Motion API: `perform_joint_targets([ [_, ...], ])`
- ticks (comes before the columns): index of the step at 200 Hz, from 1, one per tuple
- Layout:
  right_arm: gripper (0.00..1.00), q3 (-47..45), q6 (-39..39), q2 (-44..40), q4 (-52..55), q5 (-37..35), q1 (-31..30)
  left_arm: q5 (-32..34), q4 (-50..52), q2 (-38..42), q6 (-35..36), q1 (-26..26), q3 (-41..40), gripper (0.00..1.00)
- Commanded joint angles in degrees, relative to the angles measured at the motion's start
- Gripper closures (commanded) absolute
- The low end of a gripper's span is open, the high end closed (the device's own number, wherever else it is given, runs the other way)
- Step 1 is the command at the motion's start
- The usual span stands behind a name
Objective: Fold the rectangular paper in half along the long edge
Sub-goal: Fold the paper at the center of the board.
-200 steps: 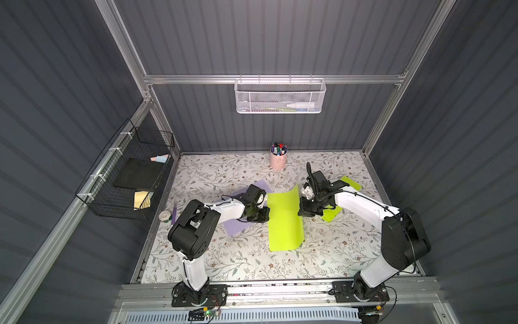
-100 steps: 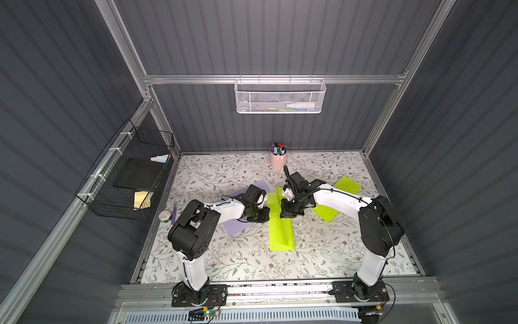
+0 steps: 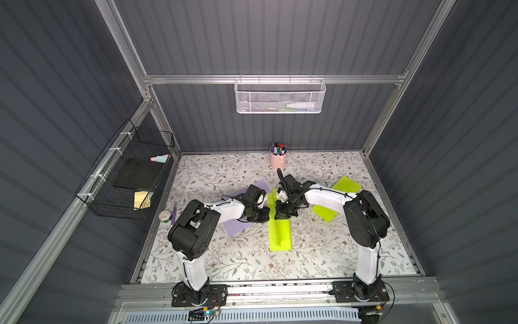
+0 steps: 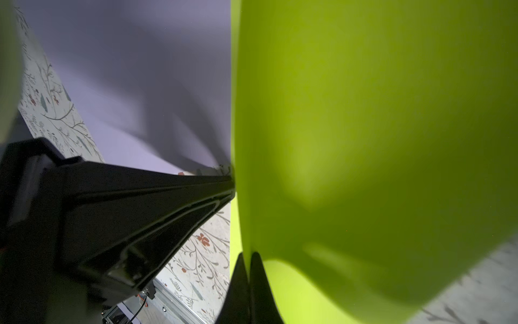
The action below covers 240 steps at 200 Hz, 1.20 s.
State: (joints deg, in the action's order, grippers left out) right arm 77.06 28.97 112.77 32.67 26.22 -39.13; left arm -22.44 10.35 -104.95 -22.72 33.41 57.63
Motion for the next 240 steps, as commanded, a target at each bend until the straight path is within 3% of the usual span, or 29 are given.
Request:
perform_joint_targets([
  [1, 1.0, 2.0, -0.3, 1.1, 0.4, 1.3, -0.5, 1.6, 4.0, -0.8, -0.3, 0.3, -2.0, 1.0],
  [240, 1.0, 3.9, -1.0, 5.6, 1.6, 0.5, -1.6, 1.7, 4.0, -1.4, -0.3, 0.3, -2.3, 1.0],
])
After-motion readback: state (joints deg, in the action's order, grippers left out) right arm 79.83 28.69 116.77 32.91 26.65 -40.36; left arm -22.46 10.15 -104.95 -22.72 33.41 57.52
